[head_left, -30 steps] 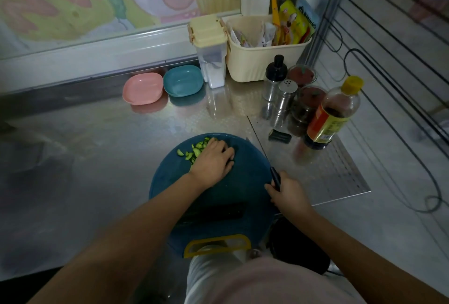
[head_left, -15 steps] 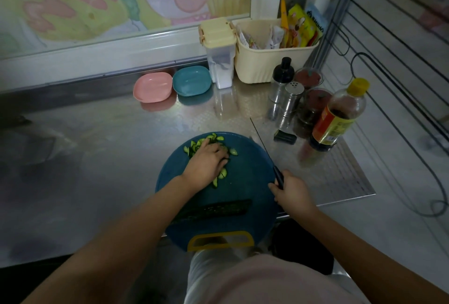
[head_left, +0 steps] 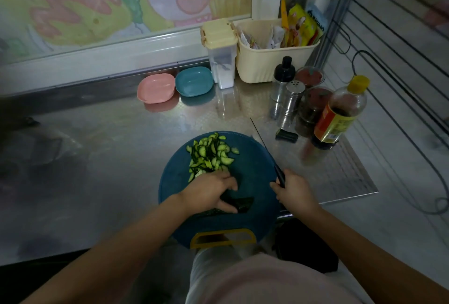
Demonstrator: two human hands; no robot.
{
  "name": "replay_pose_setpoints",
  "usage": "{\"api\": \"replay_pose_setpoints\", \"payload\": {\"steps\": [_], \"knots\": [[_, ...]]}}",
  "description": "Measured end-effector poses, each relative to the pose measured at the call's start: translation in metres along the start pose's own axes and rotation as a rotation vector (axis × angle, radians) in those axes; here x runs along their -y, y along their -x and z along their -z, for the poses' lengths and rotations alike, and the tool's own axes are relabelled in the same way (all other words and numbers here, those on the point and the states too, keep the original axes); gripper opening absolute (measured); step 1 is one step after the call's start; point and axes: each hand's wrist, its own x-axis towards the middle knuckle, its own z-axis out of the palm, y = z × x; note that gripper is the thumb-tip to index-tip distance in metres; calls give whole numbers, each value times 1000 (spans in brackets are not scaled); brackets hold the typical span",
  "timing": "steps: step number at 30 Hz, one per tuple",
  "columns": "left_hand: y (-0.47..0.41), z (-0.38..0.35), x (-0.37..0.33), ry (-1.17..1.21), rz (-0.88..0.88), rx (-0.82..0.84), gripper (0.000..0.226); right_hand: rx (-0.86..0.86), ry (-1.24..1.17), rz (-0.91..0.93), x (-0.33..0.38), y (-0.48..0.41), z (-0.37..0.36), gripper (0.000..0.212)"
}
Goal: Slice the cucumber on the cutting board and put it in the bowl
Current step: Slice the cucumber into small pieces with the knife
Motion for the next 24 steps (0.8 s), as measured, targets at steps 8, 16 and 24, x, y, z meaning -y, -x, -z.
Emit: {"api": "replay_pose_setpoints", "payload": {"steps": [8,16,24], "knots": [[-6,-8,-18,20,121,68,42,3,-6,4,-1,1,-2,18],[-45,-20,-40,154,382,-342,38,35,-59,4,0,5,1,32],[-56,-40,-39,129,205,-513,47,68,-5,21,-1,26,-5,34]]}}
